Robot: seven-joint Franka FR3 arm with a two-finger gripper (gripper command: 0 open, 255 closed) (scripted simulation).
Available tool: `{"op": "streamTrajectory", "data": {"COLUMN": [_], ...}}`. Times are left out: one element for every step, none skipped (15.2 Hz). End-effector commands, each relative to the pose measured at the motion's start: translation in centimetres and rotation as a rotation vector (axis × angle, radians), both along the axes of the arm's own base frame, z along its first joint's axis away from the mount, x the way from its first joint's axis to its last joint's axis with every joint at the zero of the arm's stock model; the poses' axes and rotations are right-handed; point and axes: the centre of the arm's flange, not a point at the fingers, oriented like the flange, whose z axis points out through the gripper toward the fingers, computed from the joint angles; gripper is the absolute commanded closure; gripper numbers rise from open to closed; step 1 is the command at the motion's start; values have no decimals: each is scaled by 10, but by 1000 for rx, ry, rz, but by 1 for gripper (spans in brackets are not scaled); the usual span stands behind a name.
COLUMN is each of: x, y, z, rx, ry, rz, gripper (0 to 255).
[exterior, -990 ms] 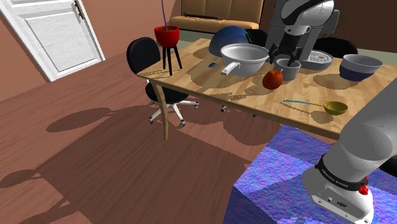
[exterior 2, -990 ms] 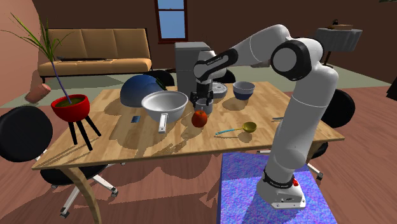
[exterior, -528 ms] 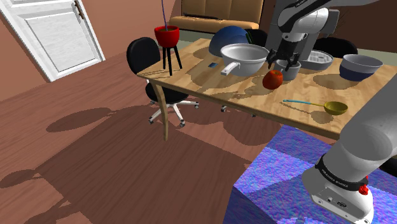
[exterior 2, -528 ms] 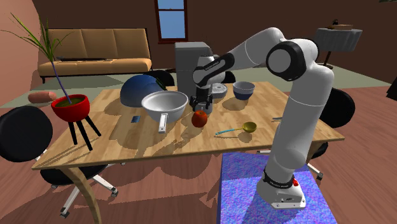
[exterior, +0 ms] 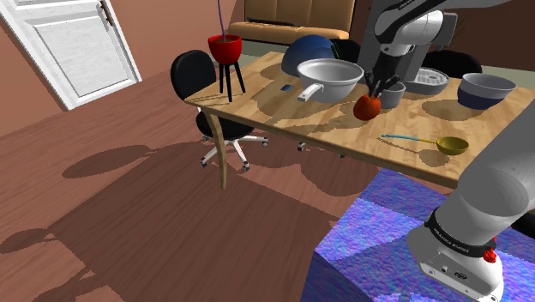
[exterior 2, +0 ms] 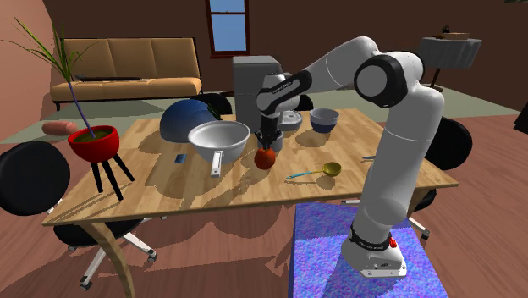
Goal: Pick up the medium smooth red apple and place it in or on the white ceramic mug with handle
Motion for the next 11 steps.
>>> {"op": "streamTrajectory", "data": {"x": [0, 1, 1, 1, 1, 0, 0, 0, 0, 0, 0], "y": [1, 1, 1, 1, 1, 1, 1, 1, 1, 1, 1], "z": [-2, -2, -2, -2, -2, -2, -2, 4, 9, 14, 19], "rx": [3, 3, 3, 3, 3, 3, 3, 3, 3, 3, 3], "ry": [3, 3, 3, 3, 3, 3, 3, 3, 3, 3, 3], "rz": [2, 2, 2, 2, 2, 2, 2, 2, 2, 2, 2], "gripper": [255, 255, 255, 255, 255, 255, 255, 255, 255, 255, 255]}}
